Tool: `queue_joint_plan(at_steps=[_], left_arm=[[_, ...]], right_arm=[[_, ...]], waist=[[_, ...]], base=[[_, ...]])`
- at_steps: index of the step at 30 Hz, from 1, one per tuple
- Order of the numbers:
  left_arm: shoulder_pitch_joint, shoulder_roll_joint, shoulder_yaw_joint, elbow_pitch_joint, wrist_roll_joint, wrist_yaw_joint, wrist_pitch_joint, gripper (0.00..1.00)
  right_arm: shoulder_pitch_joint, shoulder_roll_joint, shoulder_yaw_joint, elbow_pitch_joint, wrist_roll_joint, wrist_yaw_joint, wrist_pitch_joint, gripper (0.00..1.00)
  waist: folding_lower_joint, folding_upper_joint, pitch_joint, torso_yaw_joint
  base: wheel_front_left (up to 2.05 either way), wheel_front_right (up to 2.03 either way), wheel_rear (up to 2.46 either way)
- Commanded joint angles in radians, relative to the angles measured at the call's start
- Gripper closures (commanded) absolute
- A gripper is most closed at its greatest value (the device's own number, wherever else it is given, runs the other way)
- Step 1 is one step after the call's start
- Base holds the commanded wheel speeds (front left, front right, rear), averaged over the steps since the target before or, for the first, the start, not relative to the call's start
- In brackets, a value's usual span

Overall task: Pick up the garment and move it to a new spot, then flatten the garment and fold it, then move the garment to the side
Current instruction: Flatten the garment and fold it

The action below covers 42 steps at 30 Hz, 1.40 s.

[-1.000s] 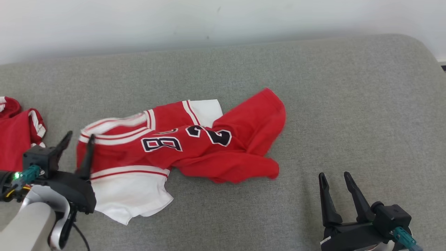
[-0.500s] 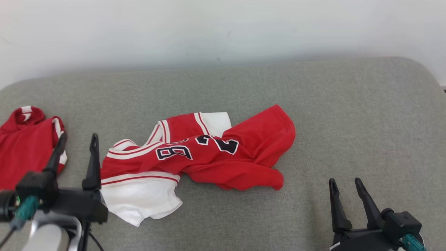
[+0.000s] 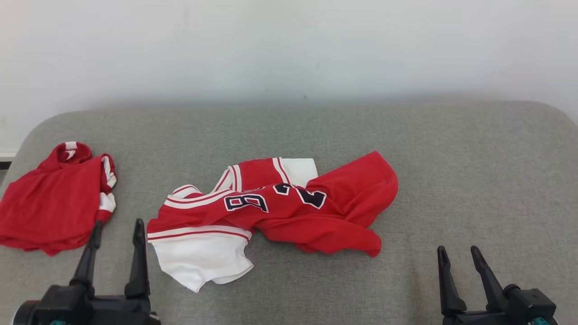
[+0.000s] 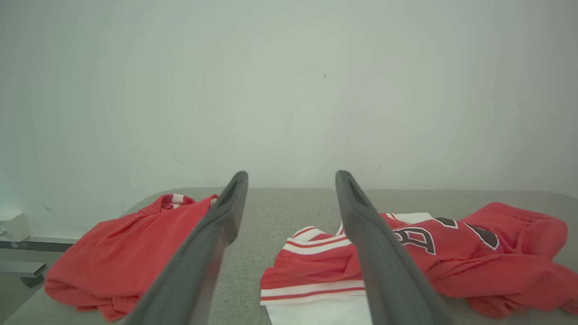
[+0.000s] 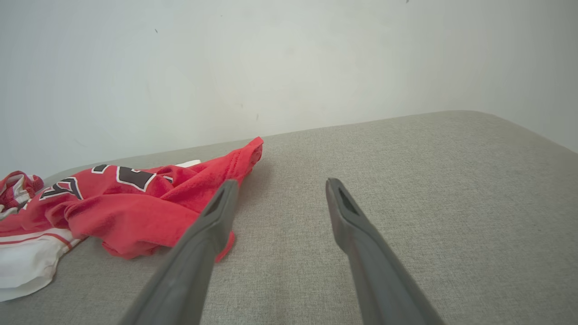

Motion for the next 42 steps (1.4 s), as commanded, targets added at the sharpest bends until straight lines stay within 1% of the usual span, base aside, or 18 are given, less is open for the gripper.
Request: queue_joint_plan(at_steps=[1,6,19,24,30,37,42], left_arm=[[0.024,-0.008,0.008,-0.005,0.027,-0.017,-0.003,0.00],[0.062,-0.042,0.026,-0.008,0.073,-0.057,-0.003,0.00],[0.081,-0.112,0.086,0.038,0.133,-0.103,-0.003,0.00],[0.072,-0.133,0.106,0.045,0.151,-0.118,-0.003,0.00],[0.054,-0.155,0.109,0.055,0.166,-0.131,-0.003,0.00],[0.041,-0.176,0.101,0.069,0.178,-0.143,-0.003,0.00],[0.033,-0.185,0.095,0.077,0.183,-0.146,-0.003,0.00]], right_arm=[[0.012,-0.005,-0.001,0.002,0.003,-0.002,0.000,0.00],[0.015,-0.005,0.002,0.011,0.006,-0.002,0.000,0.00],[-0.001,-0.007,0.002,0.043,0.007,-0.002,0.000,0.00],[-0.042,-0.032,0.031,0.073,0.004,-0.002,0.000,0.00],[-0.149,-0.073,0.074,0.177,0.000,-0.002,0.000,0.00],[-0.284,-0.103,0.122,0.359,0.007,-0.002,0.005,0.00],[-0.352,-0.104,0.167,0.499,0.025,-0.002,0.005,0.00]], waist=[[0.0002,0.0000,-0.005,0.009],[0.0002,0.0000,-0.003,0.016],[0.0002,0.0000,0.015,0.024],[0.0002,0.0000,0.018,0.031],[0.0002,0.0000,0.024,0.053],[0.0002,0.0000,0.035,0.099],[0.0002,0.0000,0.039,0.132]], base=[[0.00,0.00,0.00],[0.00,0.00,0.00],[0.00,0.00,0.00],[0.00,0.00,0.00],[0.00,0.00,0.00],[0.00,0.00,0.00],[0.00,0.00,0.00]])
